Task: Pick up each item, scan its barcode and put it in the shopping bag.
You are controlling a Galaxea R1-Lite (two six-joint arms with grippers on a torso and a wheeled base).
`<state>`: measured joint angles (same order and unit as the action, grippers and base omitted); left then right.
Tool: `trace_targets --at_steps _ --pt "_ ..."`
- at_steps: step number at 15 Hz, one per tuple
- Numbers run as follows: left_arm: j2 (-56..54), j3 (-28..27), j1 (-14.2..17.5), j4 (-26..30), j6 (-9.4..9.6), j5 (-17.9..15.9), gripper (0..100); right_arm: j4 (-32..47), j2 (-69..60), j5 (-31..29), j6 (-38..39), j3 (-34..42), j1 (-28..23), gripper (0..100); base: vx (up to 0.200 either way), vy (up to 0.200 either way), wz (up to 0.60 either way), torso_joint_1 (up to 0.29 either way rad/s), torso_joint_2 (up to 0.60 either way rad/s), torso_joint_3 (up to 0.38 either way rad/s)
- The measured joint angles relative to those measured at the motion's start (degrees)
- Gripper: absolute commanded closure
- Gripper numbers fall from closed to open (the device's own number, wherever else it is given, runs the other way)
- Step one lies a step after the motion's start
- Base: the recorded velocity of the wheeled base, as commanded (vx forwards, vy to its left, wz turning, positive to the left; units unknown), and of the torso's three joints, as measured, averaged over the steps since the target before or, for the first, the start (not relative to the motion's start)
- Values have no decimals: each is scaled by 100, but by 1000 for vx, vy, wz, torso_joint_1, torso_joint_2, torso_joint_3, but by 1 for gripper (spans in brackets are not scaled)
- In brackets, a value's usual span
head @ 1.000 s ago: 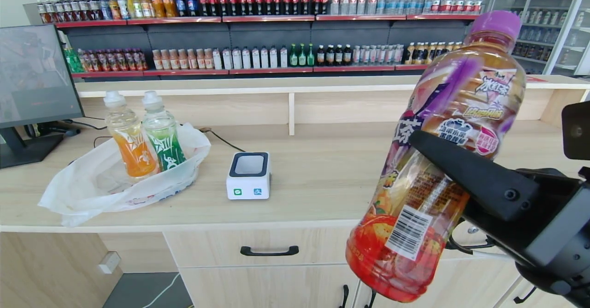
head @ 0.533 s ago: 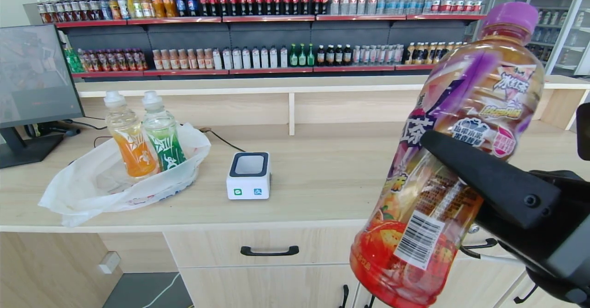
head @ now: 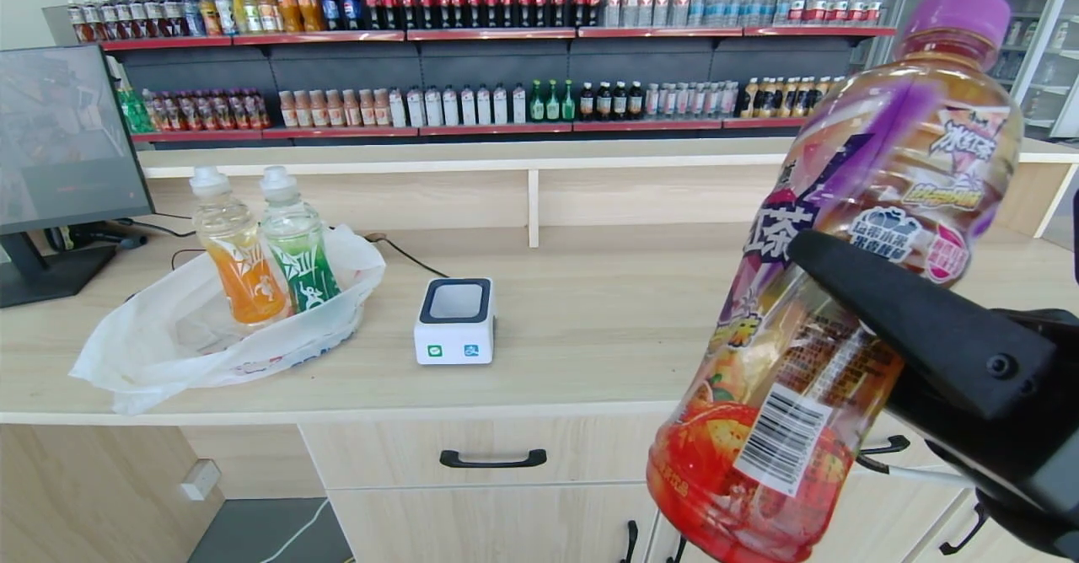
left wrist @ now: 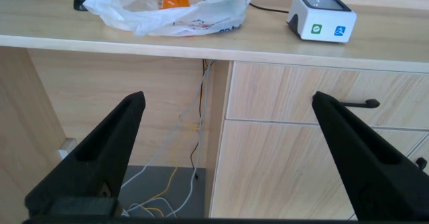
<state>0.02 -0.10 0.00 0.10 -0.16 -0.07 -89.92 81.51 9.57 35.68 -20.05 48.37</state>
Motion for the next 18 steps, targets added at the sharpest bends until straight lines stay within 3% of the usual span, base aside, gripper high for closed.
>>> trace_targets --at_steps 10,14,18 --pt "0 0 0 0 0 0 0 -2 0 0 -55 66 -6 100 0 0 0 0 0 0" --pt "0 0 0 0 0 0 0 4 33 6 -418 308 -77 100 0 0 0 0 0 0" --pt "0 0 0 0 0 -2 0 0 294 17 -1203 399 -478 100 0 0 0 0 0 0"
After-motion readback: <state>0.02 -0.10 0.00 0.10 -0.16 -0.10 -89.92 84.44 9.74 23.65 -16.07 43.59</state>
